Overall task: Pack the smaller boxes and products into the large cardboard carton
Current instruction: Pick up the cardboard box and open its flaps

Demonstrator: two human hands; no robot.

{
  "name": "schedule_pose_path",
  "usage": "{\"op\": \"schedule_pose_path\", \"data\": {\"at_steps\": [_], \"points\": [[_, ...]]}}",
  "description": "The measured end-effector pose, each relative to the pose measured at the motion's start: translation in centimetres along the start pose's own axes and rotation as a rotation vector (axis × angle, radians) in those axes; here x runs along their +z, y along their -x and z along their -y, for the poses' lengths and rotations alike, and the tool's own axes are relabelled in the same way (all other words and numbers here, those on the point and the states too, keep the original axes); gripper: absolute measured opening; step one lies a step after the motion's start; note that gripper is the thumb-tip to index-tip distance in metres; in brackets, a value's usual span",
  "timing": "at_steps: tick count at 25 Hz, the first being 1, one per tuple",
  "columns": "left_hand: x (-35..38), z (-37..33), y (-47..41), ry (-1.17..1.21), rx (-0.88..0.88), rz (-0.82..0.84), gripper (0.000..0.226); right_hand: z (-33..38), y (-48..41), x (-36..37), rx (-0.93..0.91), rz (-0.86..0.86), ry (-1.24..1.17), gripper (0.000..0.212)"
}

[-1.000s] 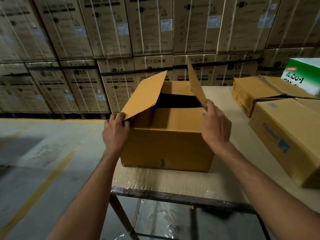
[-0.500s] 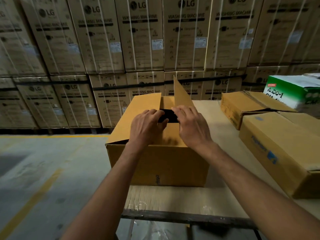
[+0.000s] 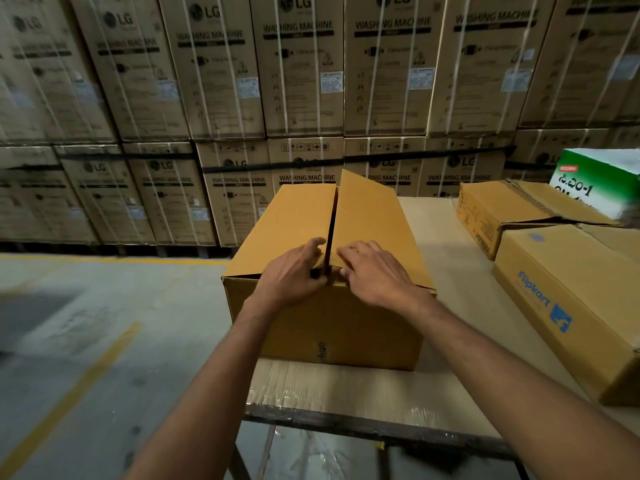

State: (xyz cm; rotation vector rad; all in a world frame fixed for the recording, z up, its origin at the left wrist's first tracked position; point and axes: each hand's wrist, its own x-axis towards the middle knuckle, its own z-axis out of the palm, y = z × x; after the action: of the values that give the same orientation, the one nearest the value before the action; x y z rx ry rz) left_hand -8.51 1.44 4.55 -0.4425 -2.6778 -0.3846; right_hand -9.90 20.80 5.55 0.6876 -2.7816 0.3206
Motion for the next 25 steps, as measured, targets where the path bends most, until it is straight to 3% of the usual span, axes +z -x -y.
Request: {"op": "schedule_pose_path", "data": {"at_steps": [4,9,11,14,17,19,23,25], "points": [[-1.1,1.1,-0.6,-0.094,0.038,-0.080,0.037,2.1,-0.6,0.1,-0.126,-0.093,0.124,0.052],[-4.4,3.1,-1.9,-0.114,0.105,-0.326,0.032,7.1,-3.3,-1.0,-0.096,-0.208,0.317,0.027],[-5.8,5.1,-1.9,-0.018,0.118,-0.369,0.040,10.2,-5.4,-1.4,-0.062,-0.180,0.249,0.022],[-8.5,9.1,-1.6,0.361,0.078,-0.272,0.054,13.7,-8.3,-0.7,0.076,-0.098,-0.104,0.028],[-11.7,11.8,0.1,0.743,-0.060,-0.198,0.045,16.6,-10.7,1.1,0.030,-0.054,-0.438,0.035],[-13.0,13.6,1.2,0.862,-0.174,-0.322,0.024,18.4,-11.9,2.1,-0.015,-0.042,-0.533,0.045],[-11.6,17.8,3.1,0.772,-0.403,-0.656,0.032,20.9,-13.7,4.3,-0.054,0.055,-0.461,0.066],[-9.9,19.2,4.3,0.688,-0.584,-0.778,0.047,21.8,-13.9,5.6,-0.063,0.133,-0.383,0.071]]}}
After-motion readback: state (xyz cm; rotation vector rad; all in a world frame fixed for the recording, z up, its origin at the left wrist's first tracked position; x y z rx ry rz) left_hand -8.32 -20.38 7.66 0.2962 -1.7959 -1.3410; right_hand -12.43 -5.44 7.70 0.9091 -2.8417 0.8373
